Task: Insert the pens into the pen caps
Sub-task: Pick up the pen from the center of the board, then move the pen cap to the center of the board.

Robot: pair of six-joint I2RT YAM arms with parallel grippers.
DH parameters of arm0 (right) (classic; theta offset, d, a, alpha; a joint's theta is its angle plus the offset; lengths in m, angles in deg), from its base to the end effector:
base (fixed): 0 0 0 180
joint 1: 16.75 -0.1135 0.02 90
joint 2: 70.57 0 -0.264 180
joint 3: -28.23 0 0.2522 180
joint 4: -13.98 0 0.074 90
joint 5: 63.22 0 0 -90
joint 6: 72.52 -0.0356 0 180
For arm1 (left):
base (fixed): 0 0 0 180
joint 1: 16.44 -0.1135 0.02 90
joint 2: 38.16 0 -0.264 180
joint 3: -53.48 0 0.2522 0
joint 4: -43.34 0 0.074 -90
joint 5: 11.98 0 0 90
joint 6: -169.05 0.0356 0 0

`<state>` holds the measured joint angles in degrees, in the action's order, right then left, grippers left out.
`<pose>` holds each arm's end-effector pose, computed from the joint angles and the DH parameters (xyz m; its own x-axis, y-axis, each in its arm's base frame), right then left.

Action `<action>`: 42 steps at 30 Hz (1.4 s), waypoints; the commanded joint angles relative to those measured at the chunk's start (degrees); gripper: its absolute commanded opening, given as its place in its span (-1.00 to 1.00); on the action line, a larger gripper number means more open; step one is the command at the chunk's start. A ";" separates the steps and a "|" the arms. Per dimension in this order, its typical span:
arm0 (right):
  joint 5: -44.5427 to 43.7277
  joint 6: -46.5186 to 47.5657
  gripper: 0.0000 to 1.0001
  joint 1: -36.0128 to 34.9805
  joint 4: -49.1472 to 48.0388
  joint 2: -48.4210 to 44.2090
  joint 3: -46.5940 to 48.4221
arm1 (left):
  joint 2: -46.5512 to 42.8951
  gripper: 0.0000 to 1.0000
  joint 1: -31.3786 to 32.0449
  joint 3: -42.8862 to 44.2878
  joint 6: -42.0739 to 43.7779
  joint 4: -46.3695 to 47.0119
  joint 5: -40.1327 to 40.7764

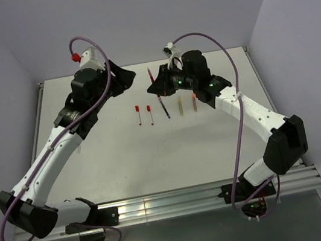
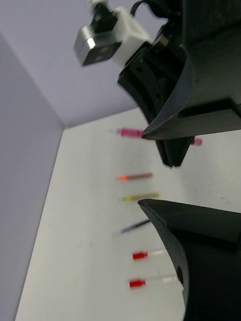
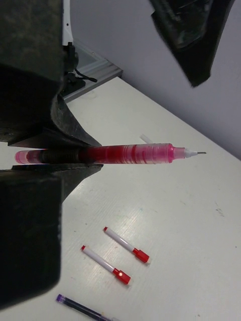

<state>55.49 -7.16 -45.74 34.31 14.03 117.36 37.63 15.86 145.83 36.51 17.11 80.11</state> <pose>0.2959 0.1835 0.3676 -0.5623 0.1065 -0.8201 -0.6546 0.5487 0.5201 0.2585 -0.1619 0.4229 -0.4451 -0.5180 -0.7305 0.2751 0.6972 -0.6620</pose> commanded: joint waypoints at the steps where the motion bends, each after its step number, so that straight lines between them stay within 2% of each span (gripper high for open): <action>1: -2.16 1.97 -1.00 0.25 1.25 -4.17 0.04 | -4.41 0.11 -0.04 3.76 0.54 -12.02 17.62; 2: -2.43 2.14 -1.00 0.25 1.43 -4.44 -0.57 | -4.77 0.18 -0.12 4.55 -1.82 -18.93 22.21; 4: -2.60 2.67 -1.00 0.25 2.22 -4.62 -0.75 | -4.95 0.23 -1.43 4.91 -3.76 -24.85 30.82; 6: -2.95 3.11 -1.00 0.25 2.40 -4.79 -1.28 | -4.69 0.19 -3.98 4.38 -5.87 -32.86 32.19; 8: -3.48 4.16 -1.00 0.25 3.19 -4.79 -1.19 | -4.86 0.19 -11.00 1.42 -10.77 -37.87 31.14; 11: -4.27 4.78 -1.00 0.25 3.89 -4.71 -1.46 | -9.68 0.25 -19.18 -8.31 -15.09 -35.27 27.81; 13: -4.36 5.13 -1.00 0.25 4.07 -4.53 -1.63 | -11.27 0.25 -23.30 -11.51 -14.15 -30.17 28.05; 16: -5.76 5.92 -1.00 0.34 4.50 -4.53 -1.81 | -6.56 0.24 -26.47 -11.71 -15.28 -33.99 28.77; 18: -5.95 6.45 -1.00 0.25 4.86 -4.44 -1.72 | -4.78 0.24 -27.89 -13.54 -19.67 -34.55 28.94; 22: -6.38 6.80 -1.00 0.34 4.94 -4.62 -1.90 | -2.41 0.23 -34.20 -20.39 -23.98 -28.41 24.55; 33: -7.26 7.50 -1.00 0.34 5.47 -5.15 -1.90 | 13.05 0.01 -41.43 -24.27 -23.20 -21.55 18.04; 37: -7.18 7.51 -1.00 0.34 5.39 -5.15 -2.07 | 15.96 -0.25 -41.70 -23.22 -23.37 -20.76 18.30; 42: -7.09 7.59 -1.00 0.34 5.65 -4.97 -1.98 | 19.12 -0.26 -41.96 -21.99 -22.94 -21.02 19.01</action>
<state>48.84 -0.62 -45.74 40.73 11.21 115.53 55.49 -25.85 121.78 13.69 -5.12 98.87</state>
